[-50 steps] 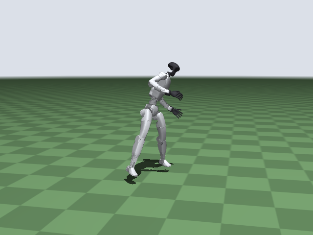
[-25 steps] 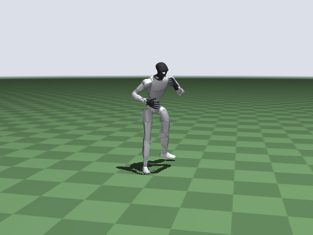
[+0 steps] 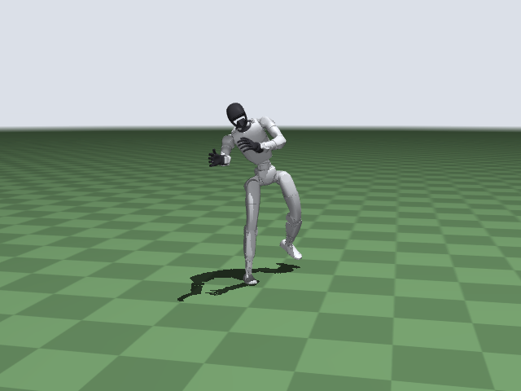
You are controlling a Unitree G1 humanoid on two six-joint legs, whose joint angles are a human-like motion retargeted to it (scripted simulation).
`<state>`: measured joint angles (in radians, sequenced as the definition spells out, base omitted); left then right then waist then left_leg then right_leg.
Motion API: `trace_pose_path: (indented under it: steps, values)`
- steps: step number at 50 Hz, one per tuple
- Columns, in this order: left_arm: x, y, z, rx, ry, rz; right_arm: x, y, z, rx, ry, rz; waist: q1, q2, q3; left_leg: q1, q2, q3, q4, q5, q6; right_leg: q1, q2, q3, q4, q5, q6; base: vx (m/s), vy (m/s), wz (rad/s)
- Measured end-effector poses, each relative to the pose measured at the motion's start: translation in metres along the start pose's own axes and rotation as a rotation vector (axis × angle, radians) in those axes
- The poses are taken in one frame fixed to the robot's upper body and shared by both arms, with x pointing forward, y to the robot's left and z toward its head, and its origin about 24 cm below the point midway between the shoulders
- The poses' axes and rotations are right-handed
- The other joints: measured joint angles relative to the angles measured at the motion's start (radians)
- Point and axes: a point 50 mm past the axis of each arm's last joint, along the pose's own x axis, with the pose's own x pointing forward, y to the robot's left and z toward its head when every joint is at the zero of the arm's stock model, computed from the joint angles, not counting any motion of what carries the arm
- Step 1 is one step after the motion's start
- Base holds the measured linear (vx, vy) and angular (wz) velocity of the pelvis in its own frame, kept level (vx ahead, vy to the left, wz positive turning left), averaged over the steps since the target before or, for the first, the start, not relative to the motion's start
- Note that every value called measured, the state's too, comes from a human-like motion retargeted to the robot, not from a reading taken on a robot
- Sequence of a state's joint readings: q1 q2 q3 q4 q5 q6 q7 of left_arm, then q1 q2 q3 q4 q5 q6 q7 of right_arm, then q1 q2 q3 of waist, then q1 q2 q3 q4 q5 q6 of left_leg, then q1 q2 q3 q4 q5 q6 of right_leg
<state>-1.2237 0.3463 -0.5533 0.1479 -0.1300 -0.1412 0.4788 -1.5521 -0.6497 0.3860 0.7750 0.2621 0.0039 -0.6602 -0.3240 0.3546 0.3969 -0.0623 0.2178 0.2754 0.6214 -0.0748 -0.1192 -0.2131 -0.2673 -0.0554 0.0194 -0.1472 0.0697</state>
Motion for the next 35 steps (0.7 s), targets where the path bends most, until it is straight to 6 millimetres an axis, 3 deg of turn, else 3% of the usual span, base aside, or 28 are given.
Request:
trace_pose_path:
  steps: [2, 5, 7, 8, 10, 12, 14, 15, 17, 20, 22, 25, 28, 31, 32, 33, 35]
  values:
    - [-0.040, -0.005, -0.027, 0.011, 0.120, -0.124, 0.010, -0.024, -0.038, 0.061, 0.239, -0.064, 0.042, -0.013, -0.013, -0.031, -0.042, -0.021, 0.118, -0.078, 0.049, 0.040, -0.010, 0.032, 0.001, -0.009, -0.002, 0.23, -0.10, -0.83]
    - [-0.123, -0.015, -0.077, 0.018, 0.447, -0.230, -0.004, -0.054, -0.068, 0.217, 0.278, -0.098, 0.084, -0.033, -0.035, -0.100, -0.085, -0.028, 0.310, -0.188, 0.135, 0.095, -0.018, 0.067, 0.016, -0.035, -0.011, 0.26, -0.13, -0.63]
    - [-0.200, -0.018, -0.109, -0.017, 0.746, -0.209, -0.028, -0.076, -0.078, 0.100, 0.159, -0.133, 0.098, -0.058, -0.049, -0.169, -0.120, -0.041, 0.444, -0.250, 0.171, 0.128, -0.015, 0.086, 0.021, -0.049, -0.003, 0.28, -0.15, -0.62]
    - [-0.242, -0.018, -0.121, -0.045, 0.910, -0.169, -0.045, -0.082, -0.079, 0.135, 0.103, -0.147, 0.104, -0.072, -0.055, -0.207, -0.139, -0.046, 0.510, -0.277, 0.179, 0.144, -0.011, 0.096, 0.022, -0.054, 0.007, 0.27, -0.16, -0.75]
    - [-0.334, -0.013, -0.133, -0.039, 1.261, -0.137, -0.079, -0.098, -0.100, 0.016, 0.106, -0.012, 0.123, -0.108, -0.067, -0.291, -0.173, -0.043, 0.646, -0.328, 0.200, 0.170, -0.002, 0.121, 0.023, -0.064, 0.030, 0.26, -0.17, -0.93]
    - [-0.428, -0.004, -0.123, 0.010, 1.632, -0.093, -0.130, -0.115, -0.121, 0.256, 0.212, -0.118, 0.159, -0.149, -0.087, -0.392, -0.189, -0.016, 0.793, -0.382, 0.219, 0.190, 0.010, 0.155, 0.022, -0.069, 0.055, 0.25, -0.16, -1.15]
    - [-0.510, 0.009, -0.092, 0.076, 1.990, -0.128, -0.187, -0.141, -0.149, 0.296, 0.387, -0.074, 0.215, -0.194, -0.099, -0.509, -0.197, 0.024, 0.943, -0.429, 0.237, 0.208, 0.017, 0.199, 0.025, -0.071, 0.084, 0.22, -0.14, -1.35]
    - [-0.544, 0.018, -0.070, 0.112, 2.159, -0.141, -0.217, -0.158, -0.161, 0.278, 0.478, -0.105, 0.247, -0.217, -0.100, -0.571, -0.200, 0.046, 1.017, -0.450, 0.242, 0.219, 0.018, 0.224, 0.027, -0.071, 0.100, 0.20, -0.12, -1.54]
    - [-0.593, 0.044, -0.021, 0.185, 2.429, -0.093, -0.279, -0.178, -0.176, 0.235, 0.672, -0.116, 0.305, -0.259, -0.084, -0.709, -0.192, 0.086, 1.172, -0.485, 0.233, 0.243, 0.022, 0.281, 0.040, -0.067, 0.134, 0.19, -0.08, -1.76]
    - [-0.630, 0.073, 0.042, 0.312, 2.629, 0.066, -0.358, -0.194, -0.179, 0.061, 0.913, 0.000, 0.378, -0.309, -0.003, -0.913, -0.165, 0.129, 1.395, -0.515, 0.198, 0.306, 0.019, 0.371, 0.076, -0.036, 0.182, 0.17, 0.00, -2.11]
    - [-0.640, 0.075, 0.071, 0.323, 2.647, 0.240, -0.394, -0.199, -0.169, 0.044, 1.021, -0.034, 0.411, -0.307, 0.097, -1.021, -0.135, 0.127, 1.518, -0.528, 0.148, 0.388, 0.022, 0.423, 0.105, 0.010, 0.188, 0.14, 0.10, -2.29]
    - [-0.657, 0.065, 0.130, 0.251, 2.722, 0.388, -0.439, -0.222, -0.150, -0.095, 1.159, -0.002, 0.455, -0.272, 0.123, -1.242, -0.034, 0.038, 1.646, -0.524, 0.054, 0.438, 0.091, 0.480, 0.211, 0.095, 0.192, 0.17, -0.01, -2.09]
    - [-0.666, 0.045, 0.184, 0.139, 2.870, 0.341, -0.454, -0.243, -0.139, -0.195, 1.221, 0.088, 0.502, -0.297, 0.123, -1.454, 0.090, -0.074, 1.623, -0.466, -0.050, 0.438, 0.140, 0.515, 0.443, 0.091, 0.192, 0.19, -0.15, -2.07]
    - [-0.666, 0.007, 0.224, -0.065, 3.023, 0.158, -0.454, -0.240, -0.142, -0.229, 1.239, 0.246, 0.484, -0.389, 0.123, -1.508, 0.231, -0.049, 1.413, -0.317, -0.080, 0.506, 0.078, 0.560, 0.561, 0.057, 0.192, 0.14, -0.03, -1.67]
    - [-0.665, -0.006, 0.227, -0.164, 3.043, 0.066, -0.451, -0.234, -0.146, -0.231, 1.225, 0.302, 0.473, -0.412, 0.123, -1.508, 0.285, -0.026, 1.315, -0.233, -0.084, 0.527, 0.062, 0.573, 0.580, 0.046, 0.192, 0.09, 0.10, -1.18]
    - [-0.662, -0.020, 0.218, -0.269, 3.024, -0.050, -0.443, -0.222, -0.153, -0.222, 1.187, 0.354, 0.458, -0.430, 0.123, -1.508, 0.332, 0.009, 1.189, -0.125, -0.080, 0.525, 0.052, 0.577, 0.600, 0.034, 0.192, 0.02, 0.15, -0.81]
    - [-0.656, -0.040, 0.185, -0.434, 2.919, -0.288, -0.423, -0.194, -0.167, -0.193, 1.097, 0.449, 0.435, -0.457, 0.123, -1.458, 0.365, 0.093, 0.885, 0.087, -0.086, 0.517, 0.029, 0.581, 0.621, 0.010, 0.192, -0.08, 0.25, -0.58]
